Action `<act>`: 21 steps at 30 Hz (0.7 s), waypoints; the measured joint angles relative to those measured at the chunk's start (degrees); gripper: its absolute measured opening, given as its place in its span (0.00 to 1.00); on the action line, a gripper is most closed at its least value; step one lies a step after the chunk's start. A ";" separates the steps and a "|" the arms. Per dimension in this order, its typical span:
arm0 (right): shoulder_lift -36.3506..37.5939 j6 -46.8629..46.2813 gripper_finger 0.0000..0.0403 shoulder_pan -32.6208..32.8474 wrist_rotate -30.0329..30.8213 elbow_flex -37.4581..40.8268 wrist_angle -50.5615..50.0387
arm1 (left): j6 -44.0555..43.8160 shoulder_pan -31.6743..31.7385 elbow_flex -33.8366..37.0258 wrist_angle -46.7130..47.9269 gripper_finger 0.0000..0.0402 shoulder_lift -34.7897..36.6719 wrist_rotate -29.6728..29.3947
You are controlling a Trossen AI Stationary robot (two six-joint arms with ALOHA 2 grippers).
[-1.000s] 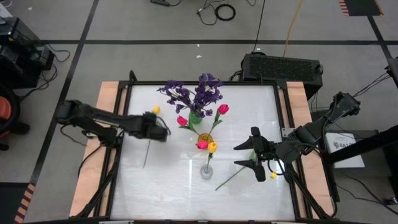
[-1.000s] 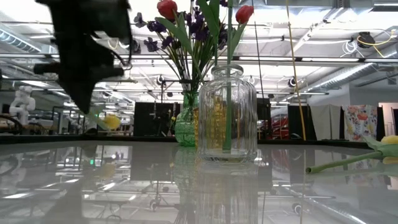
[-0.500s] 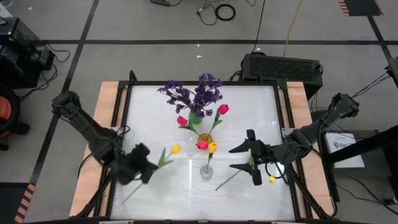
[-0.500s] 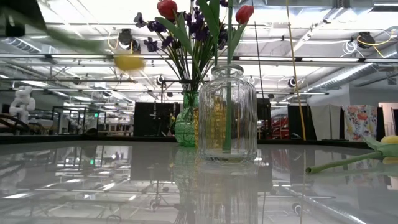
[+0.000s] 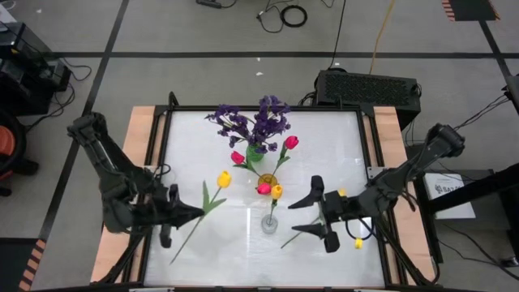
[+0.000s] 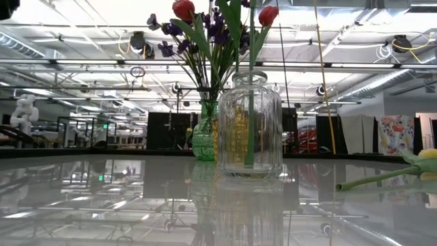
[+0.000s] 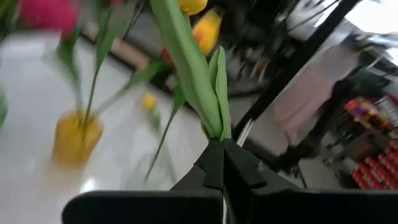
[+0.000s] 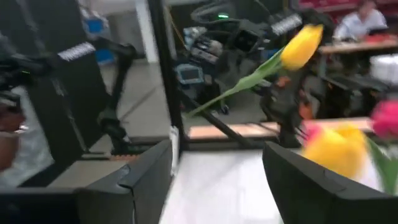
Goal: Sort flowers into vase by color
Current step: Put the top yellow flower into the transparent vase
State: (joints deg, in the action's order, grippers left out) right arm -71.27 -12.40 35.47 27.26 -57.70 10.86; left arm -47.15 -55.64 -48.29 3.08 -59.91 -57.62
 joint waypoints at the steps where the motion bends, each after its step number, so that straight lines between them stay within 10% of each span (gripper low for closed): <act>1: -0.50 0.81 0.60 -0.01 -0.95 0.01 1.81 | 4.89 0.00 0.00 -4.00 0.00 0.26 -0.34; 13: -6.01 6.94 0.60 -0.01 -1.79 0.01 19.31 | 51.19 3.57 0.00 -40.07 0.00 -1.49 0.23; 21: -8.04 10.31 0.60 -0.57 0.02 -0.01 23.74 | 60.11 12.73 -0.02 -49.36 0.00 -6.95 14.95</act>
State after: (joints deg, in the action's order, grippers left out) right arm -79.31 -2.09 34.90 27.28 -57.70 34.60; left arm 12.96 -42.90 -48.31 -46.28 -66.86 -42.67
